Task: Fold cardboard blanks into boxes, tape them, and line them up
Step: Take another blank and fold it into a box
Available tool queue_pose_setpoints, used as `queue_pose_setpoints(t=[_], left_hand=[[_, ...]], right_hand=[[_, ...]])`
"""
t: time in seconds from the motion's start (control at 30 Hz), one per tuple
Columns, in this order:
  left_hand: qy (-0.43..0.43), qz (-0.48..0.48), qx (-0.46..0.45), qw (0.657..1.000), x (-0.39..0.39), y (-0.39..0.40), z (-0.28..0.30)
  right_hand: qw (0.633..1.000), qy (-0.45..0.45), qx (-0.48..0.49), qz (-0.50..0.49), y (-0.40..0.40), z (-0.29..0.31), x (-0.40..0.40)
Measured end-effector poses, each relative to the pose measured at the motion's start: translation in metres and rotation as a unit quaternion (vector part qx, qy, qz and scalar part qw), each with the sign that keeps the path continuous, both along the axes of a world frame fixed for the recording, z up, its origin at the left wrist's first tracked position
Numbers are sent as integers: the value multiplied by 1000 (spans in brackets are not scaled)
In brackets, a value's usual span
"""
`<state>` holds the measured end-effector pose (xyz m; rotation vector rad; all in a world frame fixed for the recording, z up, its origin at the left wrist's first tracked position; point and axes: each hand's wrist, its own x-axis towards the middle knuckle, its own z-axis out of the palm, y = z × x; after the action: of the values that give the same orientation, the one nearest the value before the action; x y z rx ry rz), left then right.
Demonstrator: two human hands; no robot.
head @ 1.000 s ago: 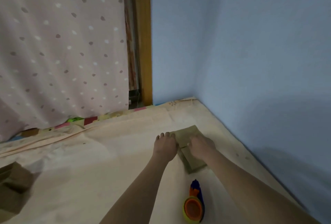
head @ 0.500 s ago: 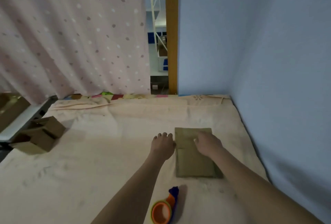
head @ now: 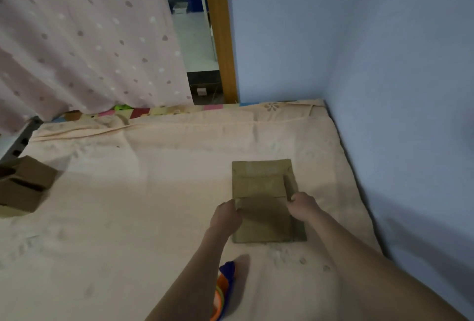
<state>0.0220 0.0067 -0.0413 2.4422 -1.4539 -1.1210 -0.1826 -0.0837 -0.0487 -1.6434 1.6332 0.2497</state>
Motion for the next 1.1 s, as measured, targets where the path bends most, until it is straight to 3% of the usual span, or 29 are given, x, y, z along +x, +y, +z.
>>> queue_pose_setpoints(t=[0.27, 0.53, 0.7, 0.9, 1.1], left_hand=[[139, 188, 81, 969, 14, -34, -33], [133, 194, 58, 970, 17, -44, -48], [160, 211, 25, 964, 13, -40, -34], [265, 311, -20, 913, 17, -21, -12], [342, 321, -66, 881, 10, 13, 18]], right_hand=[[993, 17, 90, -74, -33, -41, 19], [990, 43, 75, -107, -40, -52, 31], [980, -13, 72, -185, -31, -42, 23], [964, -140, 67, -214, -20, -7, 8], [945, -234, 60, -222, 8, 26, -19]])
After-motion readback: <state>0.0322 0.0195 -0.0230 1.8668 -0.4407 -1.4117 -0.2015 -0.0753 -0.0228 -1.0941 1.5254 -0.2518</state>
